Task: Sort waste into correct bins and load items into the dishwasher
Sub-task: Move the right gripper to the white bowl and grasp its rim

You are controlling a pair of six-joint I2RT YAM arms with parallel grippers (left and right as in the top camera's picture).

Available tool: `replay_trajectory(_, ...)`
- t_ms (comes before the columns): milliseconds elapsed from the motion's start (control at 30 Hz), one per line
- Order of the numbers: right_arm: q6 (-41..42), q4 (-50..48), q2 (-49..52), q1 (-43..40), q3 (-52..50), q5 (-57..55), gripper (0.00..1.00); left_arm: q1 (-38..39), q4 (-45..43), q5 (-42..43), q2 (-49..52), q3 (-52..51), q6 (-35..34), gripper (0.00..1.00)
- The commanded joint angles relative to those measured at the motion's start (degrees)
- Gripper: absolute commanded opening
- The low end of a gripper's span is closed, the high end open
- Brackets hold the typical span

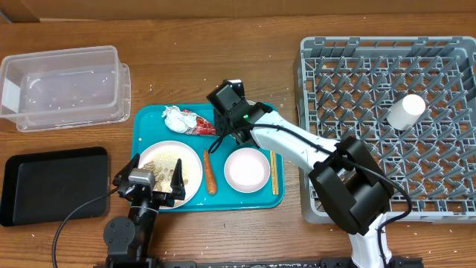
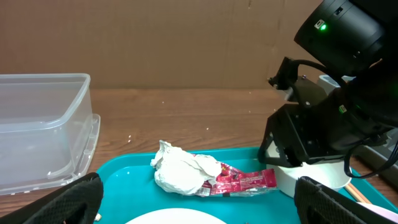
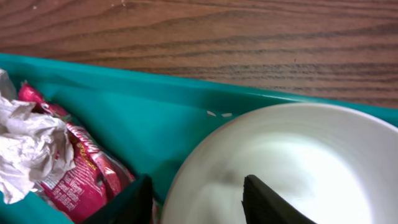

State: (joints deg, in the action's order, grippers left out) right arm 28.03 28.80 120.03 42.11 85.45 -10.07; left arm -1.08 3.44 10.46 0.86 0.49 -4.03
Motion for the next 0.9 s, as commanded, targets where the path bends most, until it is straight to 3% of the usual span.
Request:
replay_trajectory(0, 0.76, 0.15, 0.55, 0.52, 0.00, -1.03, 0.45, 0.35, 0.11, -0.52, -0.66, -0.22, 1.29, 1.00)
replay_trajectory(333, 2.03, 0.17, 0.66, 1.77, 0.00, -1.55, 0.44, 0.35, 0.11, -0.52, -0.66, -0.22, 1.29, 1.00)
replay_trajectory(867, 2.01, 1.81, 0.63, 1.97, 2.05, -2.97, 0.21, 0.35, 0.11, -0.52, -0.66, -0.22, 1.29, 1.00)
